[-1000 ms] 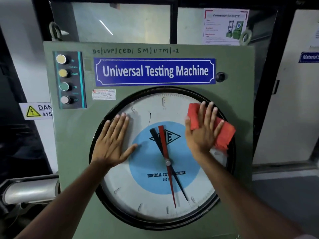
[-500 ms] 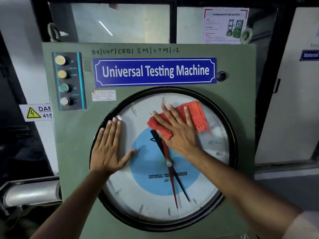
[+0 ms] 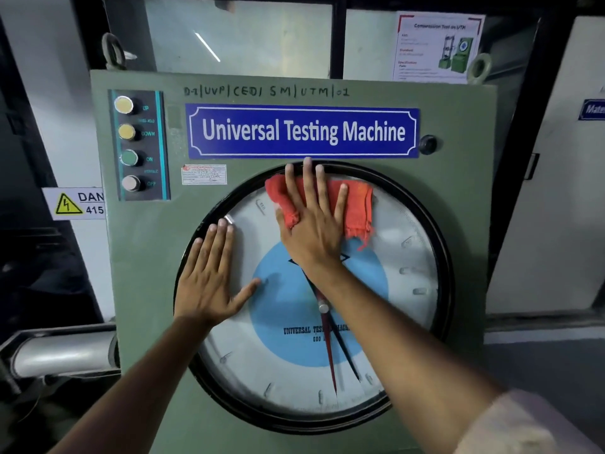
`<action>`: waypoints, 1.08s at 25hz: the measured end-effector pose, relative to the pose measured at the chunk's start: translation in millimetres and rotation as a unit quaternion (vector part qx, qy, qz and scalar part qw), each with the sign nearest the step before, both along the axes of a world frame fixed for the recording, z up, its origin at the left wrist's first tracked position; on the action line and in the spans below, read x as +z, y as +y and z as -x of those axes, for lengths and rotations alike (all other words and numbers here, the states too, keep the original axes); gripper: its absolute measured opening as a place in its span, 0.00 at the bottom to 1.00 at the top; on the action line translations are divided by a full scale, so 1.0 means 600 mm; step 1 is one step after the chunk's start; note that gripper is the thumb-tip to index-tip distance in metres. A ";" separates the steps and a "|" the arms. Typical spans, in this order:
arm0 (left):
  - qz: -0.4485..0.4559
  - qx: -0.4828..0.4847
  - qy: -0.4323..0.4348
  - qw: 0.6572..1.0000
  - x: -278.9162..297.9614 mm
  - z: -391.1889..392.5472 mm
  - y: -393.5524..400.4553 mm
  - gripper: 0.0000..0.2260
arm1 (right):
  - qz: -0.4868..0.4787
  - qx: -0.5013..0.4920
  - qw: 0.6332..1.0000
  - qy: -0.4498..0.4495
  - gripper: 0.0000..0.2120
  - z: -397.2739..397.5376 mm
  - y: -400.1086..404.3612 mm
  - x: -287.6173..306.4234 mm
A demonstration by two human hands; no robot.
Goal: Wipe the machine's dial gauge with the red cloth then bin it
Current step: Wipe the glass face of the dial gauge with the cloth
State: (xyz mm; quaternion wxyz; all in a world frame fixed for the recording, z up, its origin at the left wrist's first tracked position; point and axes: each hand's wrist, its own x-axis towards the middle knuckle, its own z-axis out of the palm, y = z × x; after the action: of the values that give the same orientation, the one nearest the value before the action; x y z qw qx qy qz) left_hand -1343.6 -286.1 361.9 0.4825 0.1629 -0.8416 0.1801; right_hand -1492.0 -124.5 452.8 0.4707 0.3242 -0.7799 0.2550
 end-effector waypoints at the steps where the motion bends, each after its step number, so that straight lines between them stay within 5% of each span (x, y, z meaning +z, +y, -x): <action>1: 0.001 0.001 -0.002 1.000 0.001 -0.001 -0.001 0.46 | 0.003 -0.005 1.000 0.005 0.38 0.000 0.001 -0.001; 5: 0.004 -0.004 -0.005 1.000 0.003 -0.002 0.002 0.46 | -0.081 -0.023 0.996 0.021 0.38 -0.024 0.063 -0.151; 11: 0.001 0.003 -0.007 1.000 0.000 0.000 0.000 0.47 | -0.018 -0.018 1.000 0.002 0.36 -0.007 0.008 -0.023; 15: 0.000 -0.005 -0.012 1.000 0.002 -0.003 0.002 0.46 | -0.065 -0.029 0.997 -0.006 0.37 -0.028 0.058 -0.137; 20: -0.010 -0.004 -0.002 1.000 0.002 -0.002 0.003 0.46 | -0.010 -0.034 0.999 -0.039 0.36 -0.020 0.005 -0.031; 24: -0.012 -0.012 -0.004 1.000 0.001 -0.002 0.003 0.46 | -0.083 -0.010 0.996 0.033 0.38 -0.026 0.073 -0.154; 27: -0.008 -0.011 -0.013 1.000 0.003 0.002 0.011 0.47 | -0.109 0.002 0.993 0.054 0.37 0.025 0.104 -0.119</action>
State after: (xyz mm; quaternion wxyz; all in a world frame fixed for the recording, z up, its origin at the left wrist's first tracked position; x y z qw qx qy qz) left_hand -1344.8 -279.8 363.9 0.4723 0.1549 -0.8508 0.1705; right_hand -1506.7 -62.2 381.6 0.4737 0.3883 -0.7760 0.1508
